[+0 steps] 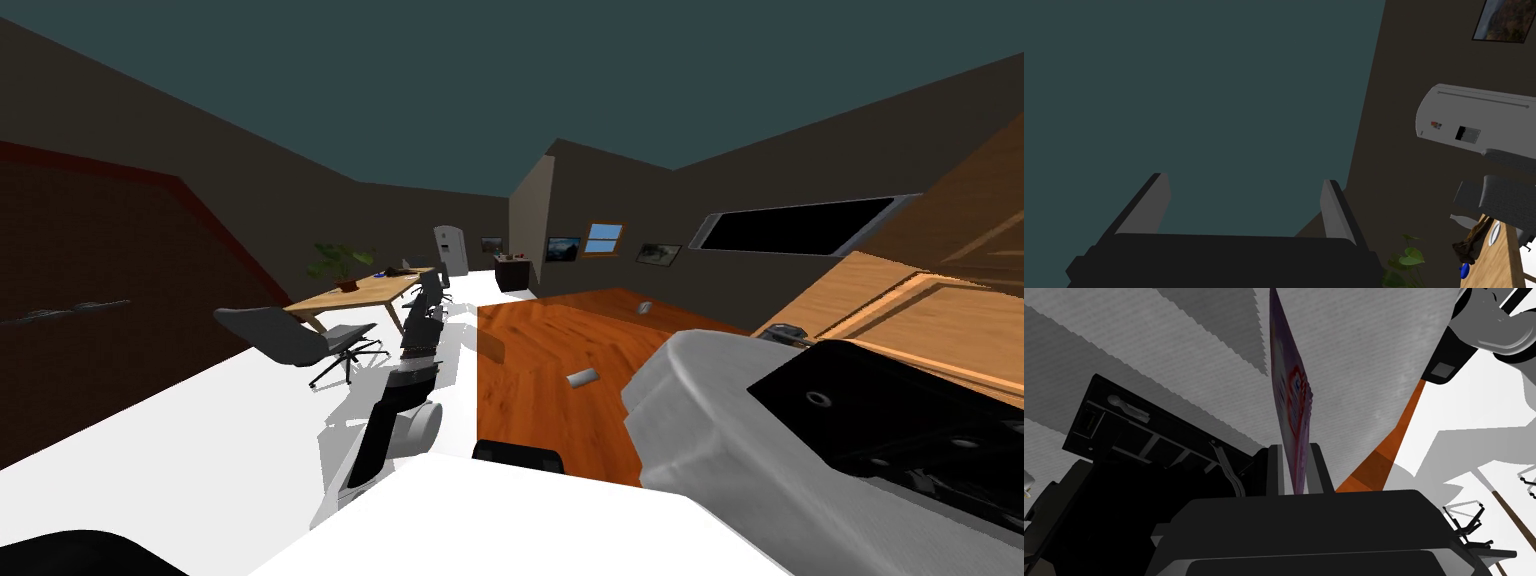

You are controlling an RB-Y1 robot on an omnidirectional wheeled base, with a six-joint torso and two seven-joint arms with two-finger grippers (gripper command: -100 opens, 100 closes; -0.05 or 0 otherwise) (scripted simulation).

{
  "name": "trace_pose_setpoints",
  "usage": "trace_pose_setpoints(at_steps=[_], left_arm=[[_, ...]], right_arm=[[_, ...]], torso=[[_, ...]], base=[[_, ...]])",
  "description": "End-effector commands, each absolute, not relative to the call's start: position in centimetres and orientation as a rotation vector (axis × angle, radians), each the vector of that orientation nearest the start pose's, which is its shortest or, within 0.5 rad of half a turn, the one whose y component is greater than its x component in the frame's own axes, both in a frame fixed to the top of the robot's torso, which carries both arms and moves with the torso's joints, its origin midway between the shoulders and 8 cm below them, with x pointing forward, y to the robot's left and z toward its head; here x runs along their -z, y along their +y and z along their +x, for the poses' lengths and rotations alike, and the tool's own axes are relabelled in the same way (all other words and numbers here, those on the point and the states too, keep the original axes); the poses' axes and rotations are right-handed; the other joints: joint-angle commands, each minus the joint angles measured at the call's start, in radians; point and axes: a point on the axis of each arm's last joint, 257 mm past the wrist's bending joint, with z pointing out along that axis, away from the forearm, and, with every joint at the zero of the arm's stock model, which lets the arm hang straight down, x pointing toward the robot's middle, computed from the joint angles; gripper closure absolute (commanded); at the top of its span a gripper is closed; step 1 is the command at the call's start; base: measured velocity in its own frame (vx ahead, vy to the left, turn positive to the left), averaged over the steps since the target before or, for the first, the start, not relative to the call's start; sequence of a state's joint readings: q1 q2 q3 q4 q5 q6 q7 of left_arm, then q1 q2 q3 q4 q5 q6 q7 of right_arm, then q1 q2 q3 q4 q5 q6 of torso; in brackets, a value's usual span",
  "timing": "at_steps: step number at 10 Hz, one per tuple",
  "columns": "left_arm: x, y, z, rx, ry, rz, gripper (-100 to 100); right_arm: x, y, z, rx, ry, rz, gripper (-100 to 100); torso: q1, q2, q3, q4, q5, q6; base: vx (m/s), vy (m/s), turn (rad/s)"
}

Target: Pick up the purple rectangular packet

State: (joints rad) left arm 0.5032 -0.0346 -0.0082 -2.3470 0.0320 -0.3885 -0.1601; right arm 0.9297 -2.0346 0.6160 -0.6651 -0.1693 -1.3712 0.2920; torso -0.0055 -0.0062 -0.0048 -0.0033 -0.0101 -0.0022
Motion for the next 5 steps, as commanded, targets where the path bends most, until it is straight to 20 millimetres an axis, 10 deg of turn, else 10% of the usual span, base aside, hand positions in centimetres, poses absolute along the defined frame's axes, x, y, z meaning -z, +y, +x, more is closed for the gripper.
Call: trace_pose_setpoints(at_steps=[1, 2, 5], left_arm=[[-3.2, 28.5, 34.8, 1.172, 0.641, -0.679, 0], [-3.2, 28.5, 34.8, 1.172, 0.641, -0.679, 0], [-3.2, 28.5, 34.8, 1.172, 0.641, -0.679, 0]], right_arm=[[12.9, -71.5, 9.8, -0.077, 2.934, -0.516, 100], [12.4, -70.9, 13.0, -0.059, 2.911, -0.548, 100], [13.4, -69.7, 12.6, -0.122, 2.921, -0.546, 100]], torso=[[0.000, 0.000, 0.000, 0.000, 0.000, 0.000], [-0.001, 0.001, 0.000, 0.000, -0.001, 0.000], [-0.003, 0.000, 0.000, -0.001, -0.007, -0.002]], base=[[-0.001, -0.059, -0.156], [-0.006, -0.078, -0.349], [-0.001, -0.029, -0.023]])
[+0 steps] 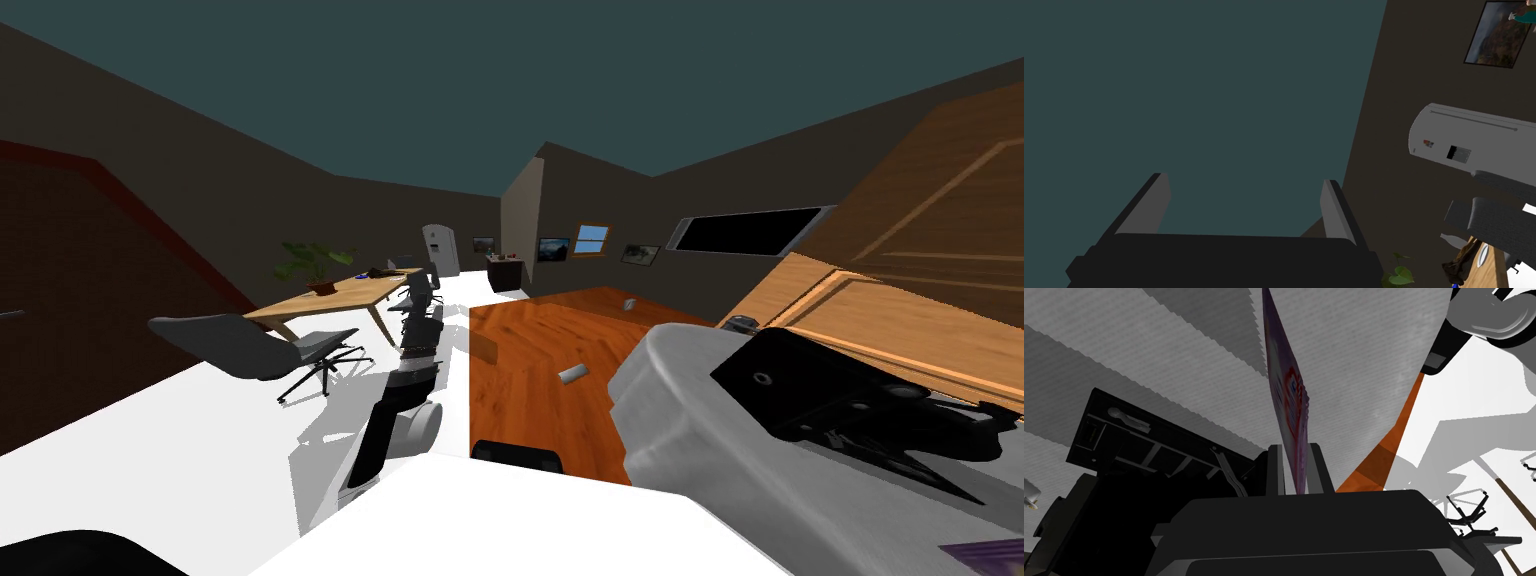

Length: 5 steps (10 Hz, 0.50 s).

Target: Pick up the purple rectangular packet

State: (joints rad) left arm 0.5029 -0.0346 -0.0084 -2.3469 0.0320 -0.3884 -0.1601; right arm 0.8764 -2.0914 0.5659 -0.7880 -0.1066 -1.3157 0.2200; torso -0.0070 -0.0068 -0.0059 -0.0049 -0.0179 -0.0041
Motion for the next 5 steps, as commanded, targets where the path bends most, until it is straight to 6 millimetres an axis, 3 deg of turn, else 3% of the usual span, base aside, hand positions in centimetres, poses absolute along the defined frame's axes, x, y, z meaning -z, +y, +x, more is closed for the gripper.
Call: trace_pose_setpoints(at_steps=[1, 2, 3, 4, 5], left_arm=[[-3.2, 28.5, 34.8, 1.172, 0.641, -0.679, 0], [-3.2, 28.5, 34.8, 1.172, 0.641, -0.679, 0], [-3.2, 28.5, 34.8, 1.172, 0.641, -0.679, 0], [-3.2, 28.5, 34.8, 1.172, 0.641, -0.679, 0], [-3.2, 28.5, 34.8, 1.172, 0.641, -0.679, 0]], right_arm=[[12.8, -69.0, 15.5, -0.102, 2.909, -0.588, 100], [13.5, -68.0, 15.4, -0.149, 2.908, -0.589, 100], [12.6, -67.6, 18.2, -0.109, 2.891, -0.627, 100], [13.5, -66.2, 18.1, -0.168, 2.896, -0.641, 100], [12.3, -65.7, 21.0, -0.119, 2.872, -0.693, 100]], torso=[[0.000, 0.000, 0.000, 0.000, 0.000, 0.000], [-0.001, 0.000, 0.000, 0.000, 0.000, 0.001], [-0.002, 0.000, 0.000, 0.000, -0.001, 0.001], [-0.004, 0.000, 0.000, 0.000, -0.001, 0.001], [-0.004, 0.000, 0.000, 0.000, -0.002, 0.000]], base=[[0.002, -0.035, -0.278], [0.004, -0.043, -0.196], [0.003, -0.073, -0.291], [0.006, -0.054, -0.141], [0.008, -0.057, -0.268]])
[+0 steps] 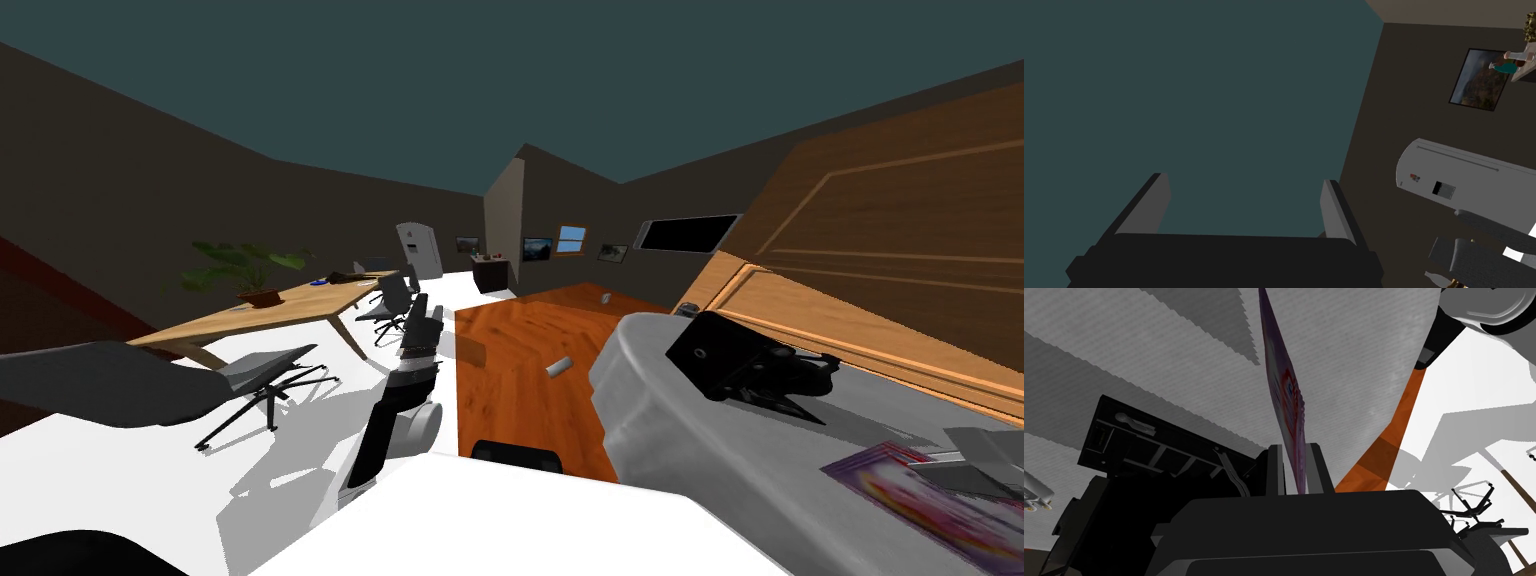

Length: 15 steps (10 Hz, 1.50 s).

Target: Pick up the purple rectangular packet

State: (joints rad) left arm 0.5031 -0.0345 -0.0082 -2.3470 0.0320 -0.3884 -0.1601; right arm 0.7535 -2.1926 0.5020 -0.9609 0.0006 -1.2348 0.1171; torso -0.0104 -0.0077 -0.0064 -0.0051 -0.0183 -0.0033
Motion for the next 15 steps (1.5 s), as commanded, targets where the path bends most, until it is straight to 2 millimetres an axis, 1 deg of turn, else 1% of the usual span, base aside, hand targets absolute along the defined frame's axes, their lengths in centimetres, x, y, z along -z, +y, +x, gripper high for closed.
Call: trace_pose_setpoints(at_steps=[1, 2, 3, 4, 5, 6, 7, 8, 9, 11, 12, 13, 14, 15], left_arm=[[-3.2, 28.5, 34.8, 1.172, 0.641, -0.679, 0], [-3.2, 28.5, 34.8, 1.172, 0.641, -0.679, 0], [-3.2, 28.5, 34.8, 1.172, 0.641, -0.679, 0], [-3.2, 28.5, 34.8, 1.172, 0.641, -0.679, 0], [-3.2, 28.5, 34.8, 1.172, 0.641, -0.679, 0], [-3.2, 28.5, 34.8, 1.172, 0.641, -0.679, 0], [-3.2, 28.5, 34.8, 1.172, 0.641, -0.679, 0], [-3.2, 28.5, 34.8, 1.172, 0.641, -0.679, 0], [-3.2, 28.4, 34.8, 1.172, 0.641, -0.679, 0], [-3.2, 28.5, 34.8, 1.172, 0.641, -0.679, 0], [-3.2, 28.4, 34.8, 1.172, 0.641, -0.679, 0], [-3.2, 28.5, 34.8, 1.172, 0.641, -0.679, 0], [-3.2, 28.5, 34.8, 1.172, 0.641, -0.679, 0], [-3.2, 28.4, 34.8, 1.172, 0.641, -0.679, 0]], right_arm=[[13.2, -64.4, 20.6, -0.173, 2.886, -0.699, 100], [13.3, -64.2, 20.7, -0.182, 2.882, -0.703, 100], [12.3, -63.3, 23.4, -0.135, 2.872, -0.755, 100], [12.9, -62.1, 23.2, -0.185, 2.868, -0.773, 100], [11.3, -61.3, 26.2, -0.119, 2.839, -0.822, 100], [11.6, -61.4, 25.8, -0.120, 2.855, -0.831, 100], [12.1, -60.4, 25.7, -0.157, 2.850, -0.844, 100], [12.4, -59.9, 25.6, -0.178, 2.851, -0.850, 100], [10.9, -59.0, 28.3, -0.106, 2.829, -0.905, 100], [11.7, -57.6, 27.8, -0.162, 2.831, -0.933, 100], [10.1, -56.3, 30.4, -0.093, 2.798, -0.997, 100], [10.3, -56.2, 30.2, -0.095, 2.804, -1.005, 100], [10.9, -55.2, 29.8, -0.136, 2.807, -1.022, 100], [9.2, -53.8, 32.3, -0.058, 2.769, -1.085, 100]], torso=[[0.000, 0.000, 0.000, 0.000, 0.000, 0.000], [0.000, -0.001, -0.001, -0.001, -0.001, -0.001], [0.002, -0.001, -0.001, -0.001, -0.001, -0.002], [0.001, 0.000, 0.000, 0.000, 0.001, 0.000], [0.001, 0.000, 0.000, 0.000, -0.001, -0.001], [-0.001, 0.000, 0.000, 0.000, 0.000, 0.000], [-0.001, 0.001, 0.000, 0.000, -0.001, -0.001], [0.001, 0.000, 0.000, -0.001, -0.001, -0.002], [0.003, 0.000, 0.000, -0.001, -0.001, -0.002], [0.001, 0.001, 0.000, 0.000, 0.000, -0.001], [0.002, 0.001, 0.000, -0.001, -0.001, -0.002], [0.001, 0.001, 0.000, 0.000, 0.000, 0.000], [0.001, 0.001, 0.001, 0.000, 0.000, -0.001], [0.002, 0.001, 0.000, -0.001, -0.001, -0.002]], base=[[0.015, -0.049, -0.150], [0.005, -0.020, 0.006], [0.002, -0.045, -0.289], [0.010, -0.047, -0.169], [0.011, -0.073, -0.293], [0.010, -0.061, -0.145], [0.006, -0.022, 0.015], [0.001, 0.003, 0.029], [0.008, -0.036, -0.276], [0.011, -0.032, -0.091], [0.005, -0.043, -0.271], [0.012, -0.043, -0.182], [0.013, -0.021, 0.012], [0.009, -0.045, -0.201]])
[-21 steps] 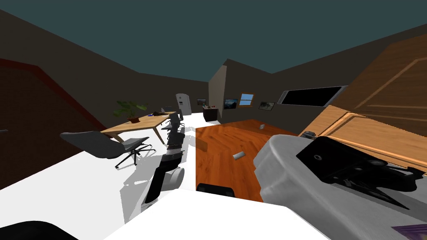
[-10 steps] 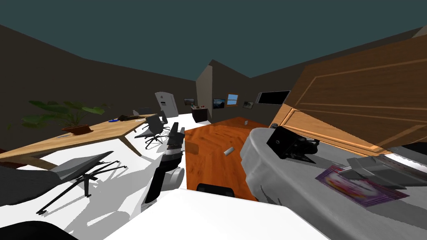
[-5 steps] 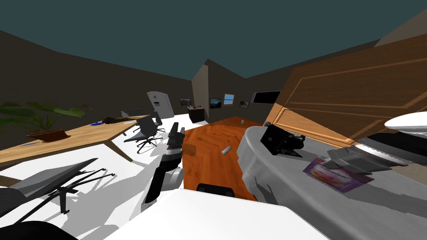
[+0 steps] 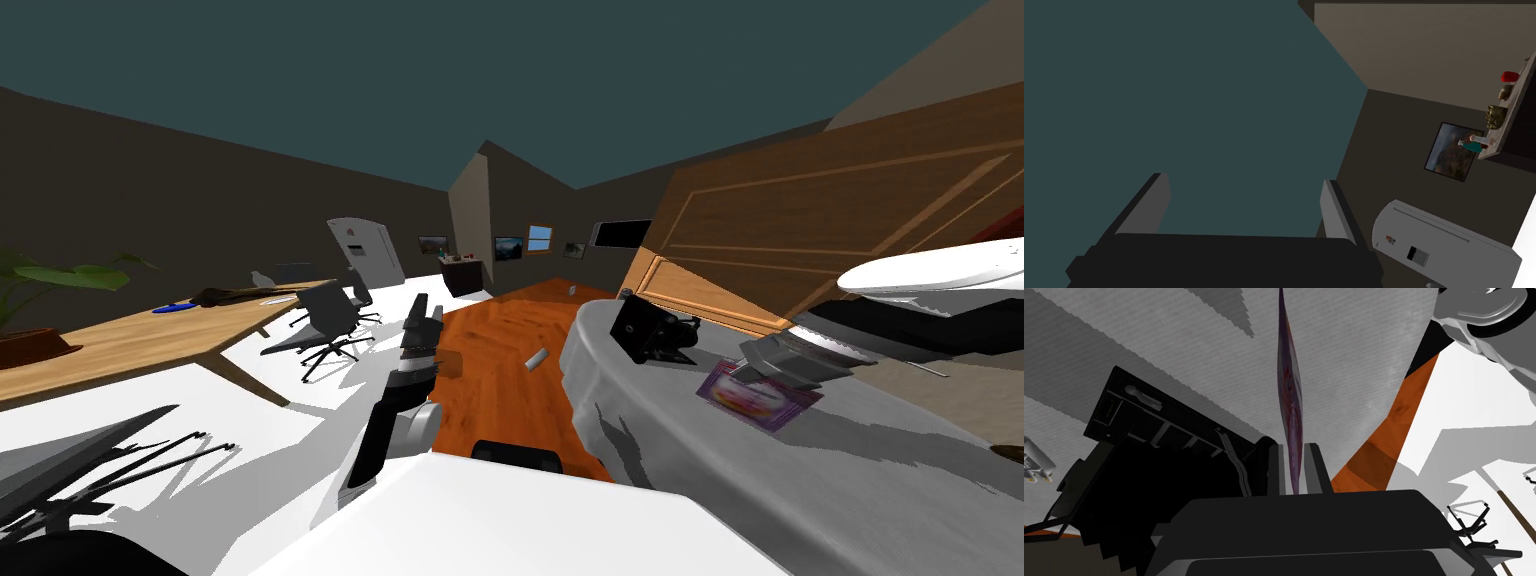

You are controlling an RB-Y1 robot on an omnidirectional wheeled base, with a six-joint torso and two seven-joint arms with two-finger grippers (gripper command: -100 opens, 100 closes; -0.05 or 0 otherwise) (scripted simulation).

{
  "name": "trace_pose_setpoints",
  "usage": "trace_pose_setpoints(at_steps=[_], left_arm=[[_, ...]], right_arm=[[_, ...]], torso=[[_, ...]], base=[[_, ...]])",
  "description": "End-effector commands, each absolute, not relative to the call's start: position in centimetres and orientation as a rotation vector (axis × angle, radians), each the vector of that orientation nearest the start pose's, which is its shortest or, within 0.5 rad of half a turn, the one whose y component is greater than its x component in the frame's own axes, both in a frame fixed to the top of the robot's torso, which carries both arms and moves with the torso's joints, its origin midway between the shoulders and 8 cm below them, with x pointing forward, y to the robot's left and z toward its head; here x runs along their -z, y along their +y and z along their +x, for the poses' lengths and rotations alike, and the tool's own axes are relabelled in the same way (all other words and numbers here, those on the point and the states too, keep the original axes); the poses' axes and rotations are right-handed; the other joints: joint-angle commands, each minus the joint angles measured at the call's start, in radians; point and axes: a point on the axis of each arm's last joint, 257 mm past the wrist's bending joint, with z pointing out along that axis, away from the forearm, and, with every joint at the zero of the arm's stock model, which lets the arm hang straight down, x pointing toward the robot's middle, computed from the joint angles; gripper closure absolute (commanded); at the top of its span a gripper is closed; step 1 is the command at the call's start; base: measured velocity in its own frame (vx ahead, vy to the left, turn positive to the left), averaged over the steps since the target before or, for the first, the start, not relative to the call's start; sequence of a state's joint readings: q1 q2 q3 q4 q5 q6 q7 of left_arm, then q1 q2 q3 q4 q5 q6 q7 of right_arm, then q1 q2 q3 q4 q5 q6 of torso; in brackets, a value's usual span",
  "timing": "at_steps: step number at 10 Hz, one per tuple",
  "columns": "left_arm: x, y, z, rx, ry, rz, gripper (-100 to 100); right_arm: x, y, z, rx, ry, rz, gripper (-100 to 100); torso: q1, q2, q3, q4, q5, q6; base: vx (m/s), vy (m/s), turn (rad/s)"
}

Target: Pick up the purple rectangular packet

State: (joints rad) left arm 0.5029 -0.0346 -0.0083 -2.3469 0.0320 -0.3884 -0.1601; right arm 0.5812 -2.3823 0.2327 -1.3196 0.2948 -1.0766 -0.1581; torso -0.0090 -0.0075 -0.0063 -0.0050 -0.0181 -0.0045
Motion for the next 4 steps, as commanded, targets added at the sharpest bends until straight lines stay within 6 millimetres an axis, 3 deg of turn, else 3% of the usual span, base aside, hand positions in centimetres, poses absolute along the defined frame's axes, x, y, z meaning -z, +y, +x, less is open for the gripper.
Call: trace_pose_setpoints(at_steps=[1, 3, 4], left_arm=[[-3.21, 28.45, 34.78, 1.172, 0.641, -0.679, 0], [-3.21, 28.45, 34.78, 1.172, 0.641, -0.679, 0], [-3.21, 28.45, 34.78, 1.172, 0.641, -0.679, 0]], right_arm=[[9.76, -53.28, 31.83, -0.080, 2.776, -1.105, 100], [9.90, -53.09, 31.73, -0.089, 2.777, -1.103, 100], [9.97, -53.02, 31.70, -0.092, 2.778, -1.104, 0]], torso=[[0.000, 0.000, 0.000, 0.000, 0.000, 0.000], [0.001, 0.000, 0.000, -0.001, -0.001, 0.000], [0.001, 0.001, 0.000, 0.000, 0.000, 0.000]], base=[[0.023, -0.045, -0.175], [0.009, -0.010, -0.022], [0.000, 0.000, 0.000]])
